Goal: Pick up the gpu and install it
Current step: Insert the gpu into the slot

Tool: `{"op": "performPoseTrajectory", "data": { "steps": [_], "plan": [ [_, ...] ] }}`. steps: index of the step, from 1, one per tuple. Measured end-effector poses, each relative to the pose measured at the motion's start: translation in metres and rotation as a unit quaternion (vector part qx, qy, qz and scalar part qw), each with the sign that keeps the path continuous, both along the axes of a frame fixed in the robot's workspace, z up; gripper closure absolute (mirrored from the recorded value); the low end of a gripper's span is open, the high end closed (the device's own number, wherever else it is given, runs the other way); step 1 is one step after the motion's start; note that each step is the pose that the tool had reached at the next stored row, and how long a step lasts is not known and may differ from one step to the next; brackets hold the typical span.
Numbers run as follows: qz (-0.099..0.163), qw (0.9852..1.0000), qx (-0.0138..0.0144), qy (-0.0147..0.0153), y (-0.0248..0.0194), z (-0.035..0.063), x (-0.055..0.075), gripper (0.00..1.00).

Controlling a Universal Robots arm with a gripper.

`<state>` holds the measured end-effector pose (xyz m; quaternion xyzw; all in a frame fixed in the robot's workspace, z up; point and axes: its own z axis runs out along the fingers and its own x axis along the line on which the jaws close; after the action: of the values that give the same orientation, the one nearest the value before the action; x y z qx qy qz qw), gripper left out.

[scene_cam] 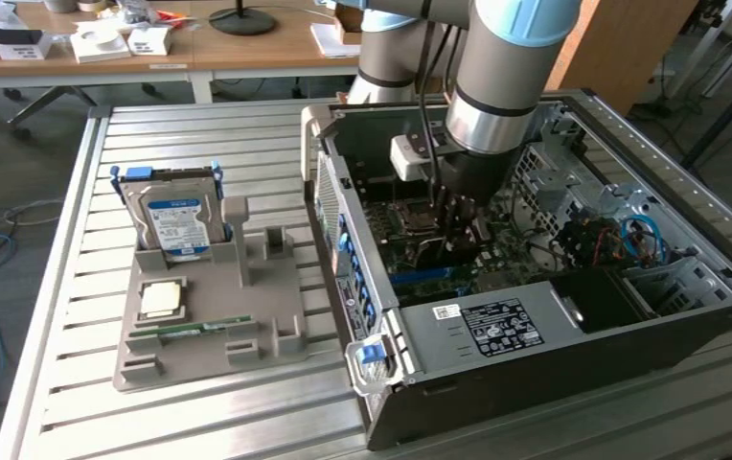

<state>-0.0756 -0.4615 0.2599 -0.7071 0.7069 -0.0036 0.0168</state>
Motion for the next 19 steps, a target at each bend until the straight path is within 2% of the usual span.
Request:
{"op": "performPoseTrajectory", "data": {
  "steps": [19],
  "plan": [
    [0.0, 1.0, 0.0001, -0.0003, 0.0, -0.002, -0.0018, 0.74]
  ]
}}
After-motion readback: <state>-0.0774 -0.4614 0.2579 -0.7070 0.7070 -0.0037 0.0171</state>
